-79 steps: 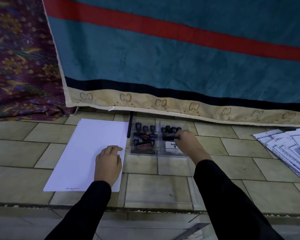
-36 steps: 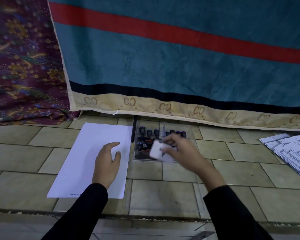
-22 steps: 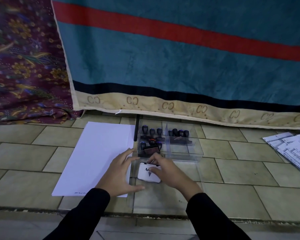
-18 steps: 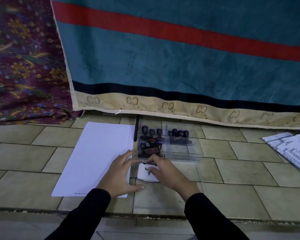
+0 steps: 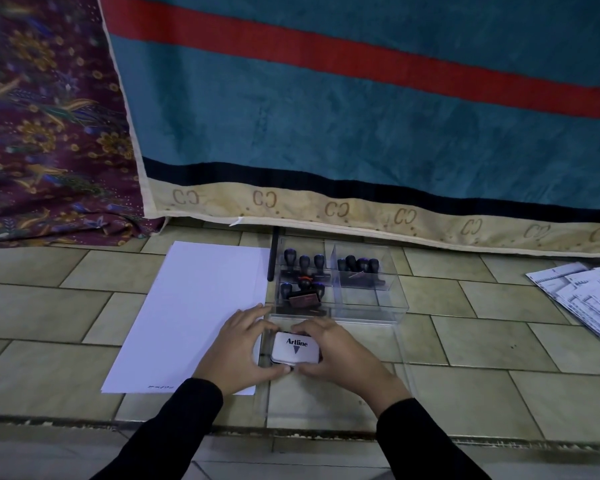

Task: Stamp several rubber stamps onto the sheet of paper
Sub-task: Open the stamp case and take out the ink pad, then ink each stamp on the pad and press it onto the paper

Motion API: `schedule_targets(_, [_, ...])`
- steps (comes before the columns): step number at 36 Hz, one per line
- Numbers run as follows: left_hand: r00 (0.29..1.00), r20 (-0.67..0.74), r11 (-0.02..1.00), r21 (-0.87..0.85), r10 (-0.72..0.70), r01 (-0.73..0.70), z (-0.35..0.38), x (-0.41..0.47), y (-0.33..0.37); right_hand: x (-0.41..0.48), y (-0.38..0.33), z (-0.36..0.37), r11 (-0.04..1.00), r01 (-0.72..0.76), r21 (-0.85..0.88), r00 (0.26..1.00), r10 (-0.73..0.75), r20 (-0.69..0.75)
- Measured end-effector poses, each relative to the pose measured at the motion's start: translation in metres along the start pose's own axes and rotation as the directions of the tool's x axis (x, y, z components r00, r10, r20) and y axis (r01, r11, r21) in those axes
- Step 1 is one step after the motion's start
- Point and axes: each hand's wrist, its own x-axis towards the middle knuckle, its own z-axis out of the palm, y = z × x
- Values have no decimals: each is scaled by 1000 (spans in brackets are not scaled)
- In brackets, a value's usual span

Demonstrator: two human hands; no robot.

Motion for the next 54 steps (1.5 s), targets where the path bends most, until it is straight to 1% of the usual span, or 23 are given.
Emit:
schedule_targets(4, [1000, 6, 1000, 11, -2, 2, -1, 1, 1, 1, 0, -1, 998, -24, 60, 1000, 25, -14])
schedule_targets(8, [1000, 14, 1000, 27, -7, 7, -3, 1, 2, 4, 0, -6, 979, -71, 193, 996, 79, -35])
schedule_targets(11, [998, 42, 998, 45, -35, 33, -4, 1, 4, 8, 1, -4, 945, -91, 313, 984, 134, -118])
schedule_targets(13, [998, 48, 998, 37, -49, 47, -6, 1, 6, 13, 3, -1, 920, -109, 377, 960, 196, -200])
schedule_targets(15, [997, 40, 998, 1, -65, 65, -7, 1, 9, 17, 3, 2, 895, -152, 419, 929, 273, -248])
schedule_targets(19, [996, 25, 995, -43, -89, 90, -7, 0, 10, 20, 4, 8, 807, -256, 532, 852, 448, -270])
schedule_targets(23, [993, 51, 993, -39, -111, 113, -8, -1, 11, 17, 5, 11, 799, -283, 530, 821, 488, -297])
schedule_targets(26, [983, 94, 987, 17, -159, 158, -7, -1, 10, 13, 6, 11, 800, -294, 523, 817, 495, -297])
schedule_targets(29, [978, 120, 984, 66, -172, 165, -7, -1, 11, 11, 6, 11, 818, -305, 487, 836, 475, -275])
schedule_targets(33, [984, 116, 988, 100, -132, 121, -7, 0, 11, 11, 5, 12, 838, -332, 432, 850, 465, -249])
schedule_targets(38, [983, 122, 988, 94, -137, 126, -7, 0, 11, 11, 3, 8, 889, -359, 284, 871, 429, -240])
schedule_targets(40, [979, 137, 986, 90, -151, 139, -7, 0, 11, 11, 1, 2, 902, -346, 259, 862, 415, -291])
schedule_targets(44, [976, 146, 986, 71, -161, 152, -8, 1, 11, 17, -4, -16, 941, -255, 224, 813, 334, -477])
schedule_targets(46, [976, 152, 987, 73, -156, 146, -8, 1, 11, 25, -3, -26, 944, -243, 225, 804, 325, -497])
schedule_targets(48, [974, 159, 986, 66, -161, 152, -8, 1, 11, 35, 0, -33, 939, -261, 224, 809, 339, -481])
schedule_targets(50, [971, 167, 985, 51, -173, 167, -8, 1, 10, 47, 3, -39, 927, -300, 224, 821, 371, -435])
schedule_targets(52, [967, 168, 981, 15, -191, 191, -8, 0, 9, 60, 5, -44, 908, -357, 219, 838, 415, -355])
schedule_targets(54, [968, 152, 975, -65, -199, 211, -7, -2, 7, 71, 4, -48, 898, -412, 157, 854, 440, -278])
